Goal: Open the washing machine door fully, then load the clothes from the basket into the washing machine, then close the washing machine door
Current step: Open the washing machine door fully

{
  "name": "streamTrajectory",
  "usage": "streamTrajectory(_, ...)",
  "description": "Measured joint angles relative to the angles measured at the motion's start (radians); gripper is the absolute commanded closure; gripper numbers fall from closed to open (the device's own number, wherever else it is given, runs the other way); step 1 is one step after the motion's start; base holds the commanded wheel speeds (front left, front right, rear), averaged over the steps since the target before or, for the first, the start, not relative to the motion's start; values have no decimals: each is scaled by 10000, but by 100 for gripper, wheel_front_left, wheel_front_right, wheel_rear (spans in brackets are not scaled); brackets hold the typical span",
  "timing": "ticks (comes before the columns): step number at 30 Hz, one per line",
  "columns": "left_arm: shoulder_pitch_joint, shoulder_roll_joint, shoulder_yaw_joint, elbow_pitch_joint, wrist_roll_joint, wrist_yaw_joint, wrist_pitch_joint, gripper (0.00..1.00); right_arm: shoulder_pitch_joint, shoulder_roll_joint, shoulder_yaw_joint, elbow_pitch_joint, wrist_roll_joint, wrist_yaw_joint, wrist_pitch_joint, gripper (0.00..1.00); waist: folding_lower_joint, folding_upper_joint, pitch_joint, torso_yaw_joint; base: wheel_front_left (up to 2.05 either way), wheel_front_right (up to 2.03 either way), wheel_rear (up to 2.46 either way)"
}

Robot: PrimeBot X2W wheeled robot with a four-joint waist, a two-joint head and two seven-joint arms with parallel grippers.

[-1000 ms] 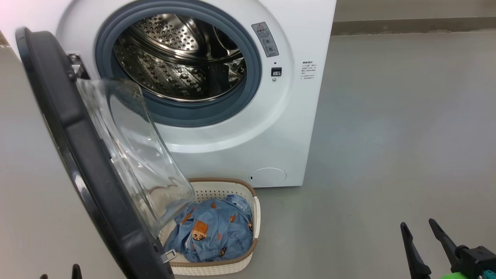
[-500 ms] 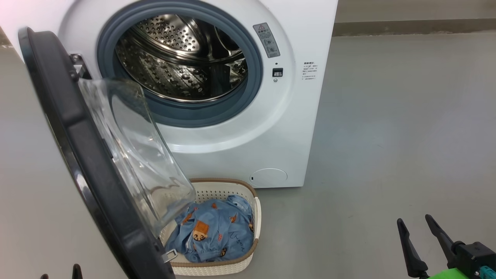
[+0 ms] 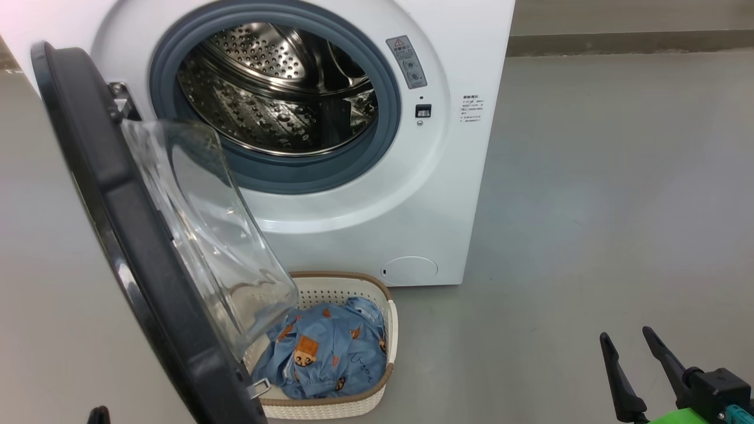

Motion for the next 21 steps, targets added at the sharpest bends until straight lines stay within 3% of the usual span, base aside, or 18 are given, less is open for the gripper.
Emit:
streamTrajectory(11, -5, 29, 75, 90, -100, 0, 0, 100, -2, -2, -2, 0, 0, 0, 0, 0, 0, 0, 11, 31, 0, 0, 0)
streamTrajectory(18, -223, -27, 1505, -614, -33, 23, 0, 100, 1, -2, -4, 0, 0, 0, 0, 0, 0, 0, -15, 102, 0, 0, 0)
streamTrajectory(21, -442, -46, 2036, -1317, 94, 236, -2, 100, 2, -6, -6, 2, 0, 0, 0, 0, 0, 0, -36, 140, 0, 0, 0)
